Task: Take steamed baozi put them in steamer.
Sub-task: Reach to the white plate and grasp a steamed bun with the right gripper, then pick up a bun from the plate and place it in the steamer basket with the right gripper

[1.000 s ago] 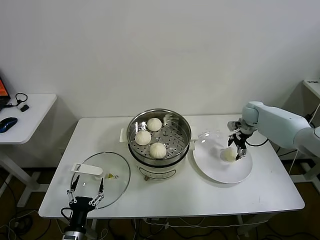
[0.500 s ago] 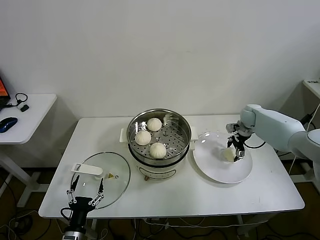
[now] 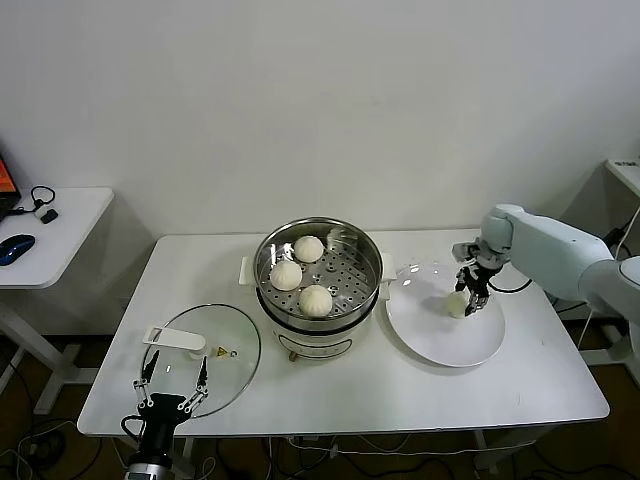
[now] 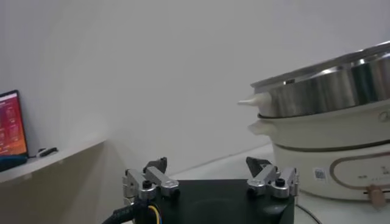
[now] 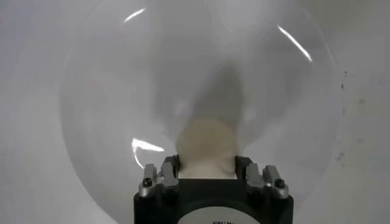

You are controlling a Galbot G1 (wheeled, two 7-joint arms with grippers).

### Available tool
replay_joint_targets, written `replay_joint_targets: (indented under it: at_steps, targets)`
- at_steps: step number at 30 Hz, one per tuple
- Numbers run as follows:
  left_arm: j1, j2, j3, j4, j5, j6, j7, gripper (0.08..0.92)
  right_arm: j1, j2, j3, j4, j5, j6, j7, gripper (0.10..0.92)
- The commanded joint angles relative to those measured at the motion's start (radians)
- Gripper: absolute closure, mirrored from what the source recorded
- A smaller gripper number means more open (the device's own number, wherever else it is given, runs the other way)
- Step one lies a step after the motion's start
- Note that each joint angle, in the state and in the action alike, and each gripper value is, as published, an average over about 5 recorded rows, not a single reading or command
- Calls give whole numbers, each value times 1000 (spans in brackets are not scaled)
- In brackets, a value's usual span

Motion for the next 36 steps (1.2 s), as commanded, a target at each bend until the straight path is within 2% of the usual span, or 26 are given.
replay_joint_targets:
  at_steps: [1, 9, 16, 25, 36]
  targets:
    - [-2, -35, 3, 6, 3, -5, 0, 177, 238, -46, -213, 201, 153, -15, -12, 431]
    - [-3, -29, 14, 8, 13, -7, 0, 177, 611, -45, -506, 461, 474, -80, -10, 427]
    - [-2, -22, 15, 12, 18, -10, -1, 177, 848, 0, -622, 597, 668, -134, -17, 419]
    - [-3, -24, 20, 13, 28, -14, -1, 177, 885, 98, -583, 635, 743, -185, 21, 401]
    - [-4, -27, 16, 18, 31, -18, -2, 177, 675, 234, -446, 561, 724, -246, 92, 365]
